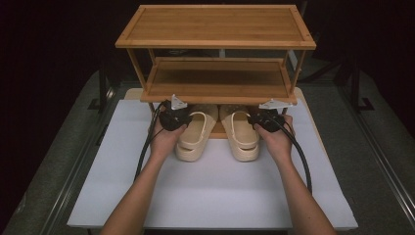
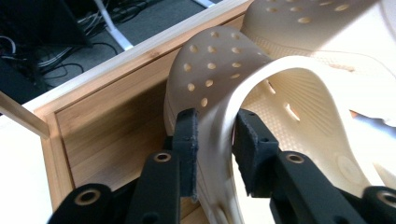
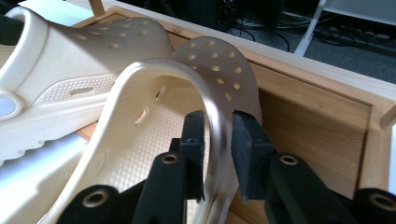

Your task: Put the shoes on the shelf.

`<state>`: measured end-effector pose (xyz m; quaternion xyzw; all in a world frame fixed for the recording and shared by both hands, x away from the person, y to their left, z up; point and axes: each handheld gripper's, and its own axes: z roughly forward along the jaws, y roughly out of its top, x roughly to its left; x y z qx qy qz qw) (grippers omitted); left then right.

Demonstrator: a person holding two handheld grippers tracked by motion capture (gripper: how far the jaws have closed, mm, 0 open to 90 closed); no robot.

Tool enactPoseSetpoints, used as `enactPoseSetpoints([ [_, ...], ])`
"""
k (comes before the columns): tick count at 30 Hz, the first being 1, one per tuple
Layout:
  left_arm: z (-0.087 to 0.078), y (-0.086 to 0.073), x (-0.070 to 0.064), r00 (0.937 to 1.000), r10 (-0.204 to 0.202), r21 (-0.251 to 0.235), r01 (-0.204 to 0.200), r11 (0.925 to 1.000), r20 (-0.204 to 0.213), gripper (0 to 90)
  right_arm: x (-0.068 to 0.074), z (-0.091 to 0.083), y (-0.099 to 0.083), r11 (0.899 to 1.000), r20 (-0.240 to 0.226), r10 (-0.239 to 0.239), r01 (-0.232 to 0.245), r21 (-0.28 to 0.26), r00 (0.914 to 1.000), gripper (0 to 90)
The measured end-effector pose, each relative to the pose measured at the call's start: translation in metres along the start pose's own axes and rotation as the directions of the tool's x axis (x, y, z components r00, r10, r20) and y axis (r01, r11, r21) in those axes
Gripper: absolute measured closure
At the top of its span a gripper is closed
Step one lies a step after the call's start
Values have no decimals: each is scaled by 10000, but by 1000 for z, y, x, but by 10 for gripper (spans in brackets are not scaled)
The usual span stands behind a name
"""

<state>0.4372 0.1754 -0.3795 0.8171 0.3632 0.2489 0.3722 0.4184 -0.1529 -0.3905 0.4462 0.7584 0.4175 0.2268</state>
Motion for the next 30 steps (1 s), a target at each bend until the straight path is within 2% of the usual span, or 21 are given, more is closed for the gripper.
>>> enactPoseSetpoints([
  [3,-11,0,4,9998,-10,-29,11,10000,222,660,0,-7,1,10000,-68,-68,68,-5,10000,694],
  [4,-15,-1,5,9993,-107,-97,111,9999,352,625,0,-14,1,10000,-188,-75,76,20,9998,665],
  [6,-24,-2,7,9977,-188,-114,196,9997,649,606,1,-19,1,10000,-243,-71,72,48,9997,650],
  [7,-29,-3,8,9972,-81,-68,86,9999,737,580,1,-23,0,9999,-332,-97,98,44,9994,637],
  [9,-39,-7,9,9952,-113,-258,138,9996,972,546,2,-32,-2,9999,-519,-104,100,-88,9986,612],
  [11,-49,-12,11,9940,-30,-191,51,9998,1095,510,4,-46,-8,9998,-685,-198,192,-86,9975,578],
  [12,-54,-15,11,9932,10,-224,16,9997,1168,510,4,-46,-8,9998,-685,-198,192,-86,9975,578],
  [15,-70,-25,12,9893,125,-285,-84,9996,1453,482,4,-62,-17,9998,-819,-192,181,-130,9965,553],
  [16,-75,-28,11,9885,147,-309,-102,9995,1507,452,5,-72,-24,9997,-950,-182,167,-165,9953,524],
  [18,-84,-35,11,9830,120,-398,-48,9992,1830,434,5,-77,-28,9998,-1068,-117,99,-178,9942,508],
  [20,-91,-43,9,9789,125,-396,-45,9992,2039,391,8,-87,-39,10000,-1253,-74,68,-49,9921,461],
  [21,-93,-48,8,9760,70,-394,17,9992,2177,391,8,-87,-39,10000,-1253,-74,68,-49,9921,461],
  [22,-94,-52,7,9735,79,-366,4,9993,2285,364,9,-88,-48,9999,-1472,-30,48,123,9891,416],
  [24,-93,-62,4,9712,105,-204,-58,9998,2379,352,9,-88,-52,9998,-1634,11,24,212,9866,399],
  [28,-81,-80,-1,9625,-52,261,-19,9997,2712,309,10,-76,-74,9970,-2049,140,20,777,9787,365],
  [30,-72,-86,-4,9565,-117,480,-24,9988,2913,308,11,-72,-78,9956,-2129,152,49,935,9770,353],
])
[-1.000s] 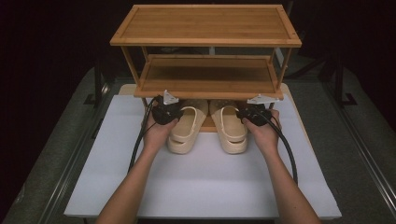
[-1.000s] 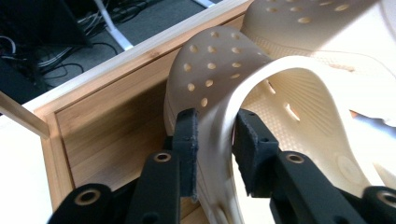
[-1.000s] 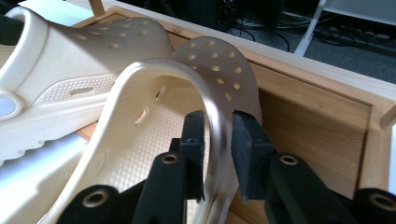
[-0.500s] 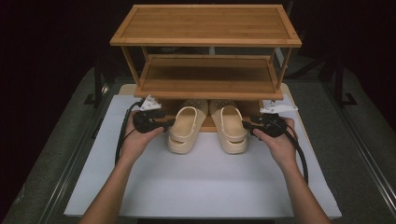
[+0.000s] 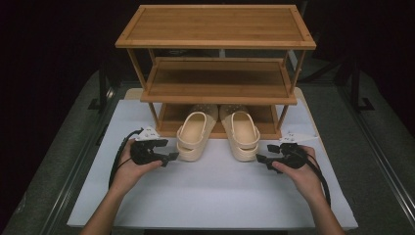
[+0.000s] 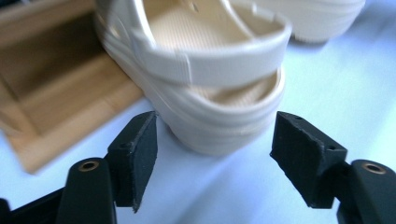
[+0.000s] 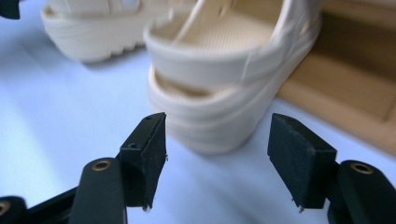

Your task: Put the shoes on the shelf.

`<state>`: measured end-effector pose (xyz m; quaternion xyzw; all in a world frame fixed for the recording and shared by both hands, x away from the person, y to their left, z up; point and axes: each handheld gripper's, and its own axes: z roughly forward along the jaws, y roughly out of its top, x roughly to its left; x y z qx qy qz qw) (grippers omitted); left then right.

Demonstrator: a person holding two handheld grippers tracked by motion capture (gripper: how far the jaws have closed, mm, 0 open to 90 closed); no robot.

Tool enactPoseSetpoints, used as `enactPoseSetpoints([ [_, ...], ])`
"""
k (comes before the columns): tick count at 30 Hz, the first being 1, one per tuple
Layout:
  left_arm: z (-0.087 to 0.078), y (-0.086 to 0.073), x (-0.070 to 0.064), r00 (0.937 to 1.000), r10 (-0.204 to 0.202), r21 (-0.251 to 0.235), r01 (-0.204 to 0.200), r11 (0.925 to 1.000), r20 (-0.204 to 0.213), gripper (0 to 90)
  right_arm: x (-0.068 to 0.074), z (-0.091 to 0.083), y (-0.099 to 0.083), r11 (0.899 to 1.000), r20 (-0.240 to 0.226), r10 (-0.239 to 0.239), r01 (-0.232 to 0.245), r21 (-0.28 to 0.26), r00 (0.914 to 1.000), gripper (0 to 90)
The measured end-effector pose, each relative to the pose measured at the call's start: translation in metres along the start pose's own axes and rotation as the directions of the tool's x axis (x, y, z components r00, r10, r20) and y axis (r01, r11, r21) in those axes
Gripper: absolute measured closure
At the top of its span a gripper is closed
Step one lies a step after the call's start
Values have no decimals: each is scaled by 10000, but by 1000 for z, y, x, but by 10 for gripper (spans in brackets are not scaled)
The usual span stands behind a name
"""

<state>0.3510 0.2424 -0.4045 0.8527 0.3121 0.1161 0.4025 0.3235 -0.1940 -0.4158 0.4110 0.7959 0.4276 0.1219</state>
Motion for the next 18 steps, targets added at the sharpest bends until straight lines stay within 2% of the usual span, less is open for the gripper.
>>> enactPoseSetpoints([
  [2,8,-2,-1,9999,149,324,-150,9994,26,297,-1,11,-6,9994,-166,-87,92,322,9998,338],
  [4,15,-2,-3,9994,344,494,-339,9982,-88,297,-2,14,-6,9992,-147,-100,106,383,9998,335],
  [9,28,1,-5,9991,382,455,-389,9982,170,277,-1,26,-4,9980,-89,-309,313,555,9995,321],
  [14,35,8,-5,9986,476,530,-486,9974,211,275,2,35,5,9958,-474,-486,521,750,9977,301],
  [18,41,13,-5,9985,492,568,-504,9971,225,266,5,42,10,9944,-505,-559,601,871,9972,290],
])
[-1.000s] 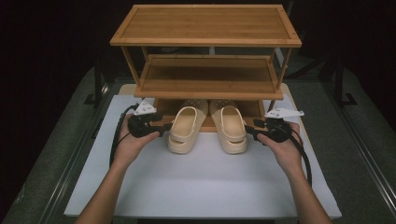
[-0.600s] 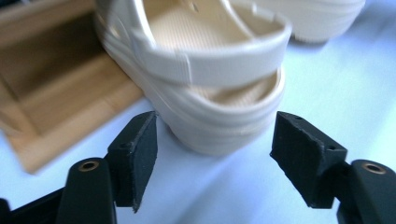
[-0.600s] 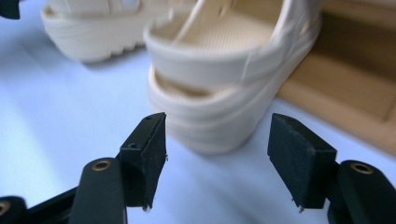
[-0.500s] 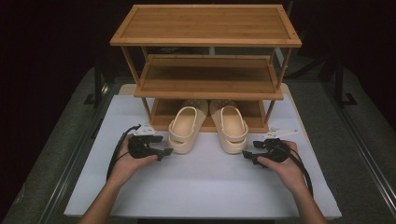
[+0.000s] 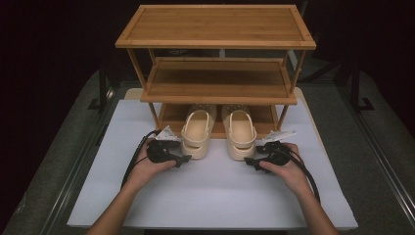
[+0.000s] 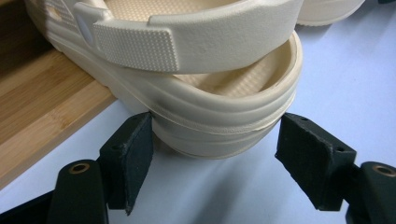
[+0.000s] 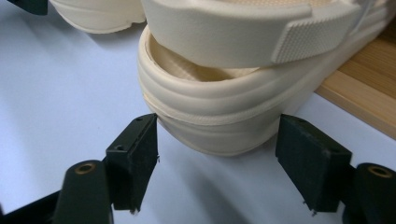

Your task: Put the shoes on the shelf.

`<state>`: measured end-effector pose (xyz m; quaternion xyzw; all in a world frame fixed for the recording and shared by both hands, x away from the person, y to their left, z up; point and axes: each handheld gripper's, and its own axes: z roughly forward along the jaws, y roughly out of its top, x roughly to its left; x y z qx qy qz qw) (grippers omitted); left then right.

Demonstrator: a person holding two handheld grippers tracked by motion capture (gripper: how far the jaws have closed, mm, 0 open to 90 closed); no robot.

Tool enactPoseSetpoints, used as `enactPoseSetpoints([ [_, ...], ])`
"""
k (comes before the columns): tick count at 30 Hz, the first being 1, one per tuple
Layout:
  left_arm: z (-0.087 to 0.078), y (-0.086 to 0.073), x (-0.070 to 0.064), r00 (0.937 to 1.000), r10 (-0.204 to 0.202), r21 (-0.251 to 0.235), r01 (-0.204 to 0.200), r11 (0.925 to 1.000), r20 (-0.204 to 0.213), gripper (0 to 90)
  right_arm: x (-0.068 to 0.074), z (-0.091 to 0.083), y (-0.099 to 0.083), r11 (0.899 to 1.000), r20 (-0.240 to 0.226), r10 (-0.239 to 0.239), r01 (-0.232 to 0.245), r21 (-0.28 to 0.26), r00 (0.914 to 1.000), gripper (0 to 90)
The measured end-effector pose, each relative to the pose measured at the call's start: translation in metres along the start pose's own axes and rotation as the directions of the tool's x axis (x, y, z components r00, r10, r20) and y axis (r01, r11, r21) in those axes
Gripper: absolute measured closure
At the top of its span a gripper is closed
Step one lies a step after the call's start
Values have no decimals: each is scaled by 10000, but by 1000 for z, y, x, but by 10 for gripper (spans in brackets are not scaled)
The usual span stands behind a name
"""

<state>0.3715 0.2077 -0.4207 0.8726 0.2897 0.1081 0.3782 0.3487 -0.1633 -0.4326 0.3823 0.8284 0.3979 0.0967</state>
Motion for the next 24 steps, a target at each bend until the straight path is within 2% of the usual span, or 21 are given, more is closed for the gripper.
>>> enactPoseSetpoints([
  [16,34,27,6,9999,-131,-75,130,9999,-95,267,-6,26,23,10000,126,-50,49,58,9999,294],
  [21,44,35,6,9999,-121,-103,121,9999,-12,273,-9,33,28,9999,94,127,-127,-37,9999,301],
  [24,49,40,8,9996,-225,-95,224,9997,-142,272,-12,36,33,9997,265,217,-219,66,9994,301],
])
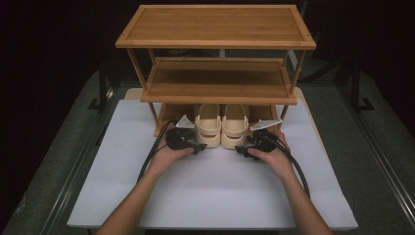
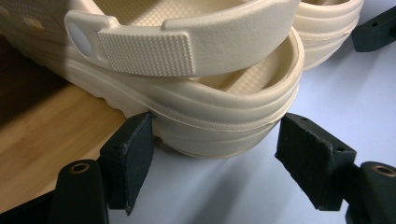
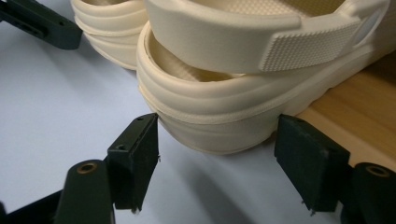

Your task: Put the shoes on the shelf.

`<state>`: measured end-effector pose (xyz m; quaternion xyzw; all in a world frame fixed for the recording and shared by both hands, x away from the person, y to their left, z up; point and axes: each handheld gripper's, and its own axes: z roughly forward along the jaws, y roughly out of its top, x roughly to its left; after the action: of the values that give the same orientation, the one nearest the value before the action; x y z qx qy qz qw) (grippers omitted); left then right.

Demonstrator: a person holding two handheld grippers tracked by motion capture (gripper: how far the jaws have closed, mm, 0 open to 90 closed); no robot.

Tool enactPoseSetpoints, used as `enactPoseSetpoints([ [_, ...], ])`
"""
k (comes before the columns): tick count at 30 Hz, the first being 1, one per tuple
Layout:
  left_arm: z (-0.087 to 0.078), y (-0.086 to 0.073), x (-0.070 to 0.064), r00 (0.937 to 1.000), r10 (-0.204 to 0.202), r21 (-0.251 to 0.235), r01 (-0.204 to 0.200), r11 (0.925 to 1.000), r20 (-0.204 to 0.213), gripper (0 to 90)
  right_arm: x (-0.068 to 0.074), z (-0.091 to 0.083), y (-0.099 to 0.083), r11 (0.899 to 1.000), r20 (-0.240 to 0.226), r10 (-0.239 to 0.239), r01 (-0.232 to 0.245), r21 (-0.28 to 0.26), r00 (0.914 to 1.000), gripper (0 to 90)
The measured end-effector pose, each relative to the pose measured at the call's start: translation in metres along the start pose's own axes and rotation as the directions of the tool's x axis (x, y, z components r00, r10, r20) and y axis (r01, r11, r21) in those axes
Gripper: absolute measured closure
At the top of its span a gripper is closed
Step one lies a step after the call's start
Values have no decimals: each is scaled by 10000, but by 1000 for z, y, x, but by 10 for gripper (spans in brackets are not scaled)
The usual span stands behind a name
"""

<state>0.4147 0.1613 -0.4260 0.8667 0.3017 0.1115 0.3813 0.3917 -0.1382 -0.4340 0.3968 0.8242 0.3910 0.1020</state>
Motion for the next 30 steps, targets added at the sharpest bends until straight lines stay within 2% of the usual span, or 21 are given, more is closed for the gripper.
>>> enactPoseSetpoints([
  [5,6,5,5,10000,4,-29,-5,10000,-49,272,-9,3,3,9999,22,132,-132,-49,9999,301],
  [7,8,7,7,9999,-114,-18,114,9999,-37,272,-12,5,4,9997,-22,234,-234,-108,9997,301],
  [10,12,10,11,9999,-69,-33,69,10000,-95,272,-17,8,10,9994,49,335,-335,24,9994,301],
  [13,13,10,11,9998,-112,-124,110,9999,-141,273,-18,9,11,9997,133,245,-245,12,9996,301],
  [15,12,9,11,9998,-120,-120,119,9999,-130,278,-17,8,10,9992,90,392,-392,16,9992,306],
  [17,10,7,10,9998,-127,-128,125,9998,-158,302,-15,7,8,9983,225,565,-568,161,9982,310],
  [19,7,5,10,9997,-162,-104,160,9998,-203,302,-13,8,7,9984,818,167,-210,520,9965,310],
  [21,3,2,10,9995,-74,-9,74,10000,-310,293,-12,3,0,9986,812,101,-143,515,9967,306],
  [24,-5,-5,9,9996,-89,57,91,9999,-258,283,-13,-2,-6,9990,789,128,-162,428,9968,305],
  [27,-14,-13,6,9993,63,374,-50,9993,-358,246,-15,-18,-21,9986,938,229,-272,443,9953,306],
  [28,-17,-15,5,9991,106,442,-88,9990,-405,246,-15,-18,-21,9986,938,229,-272,443,9953,306],
  [30,-25,-20,4,9990,59,531,-35,9986,-447,246,-17,-26,-28,9992,921,208,-239,322,9955,306],
])
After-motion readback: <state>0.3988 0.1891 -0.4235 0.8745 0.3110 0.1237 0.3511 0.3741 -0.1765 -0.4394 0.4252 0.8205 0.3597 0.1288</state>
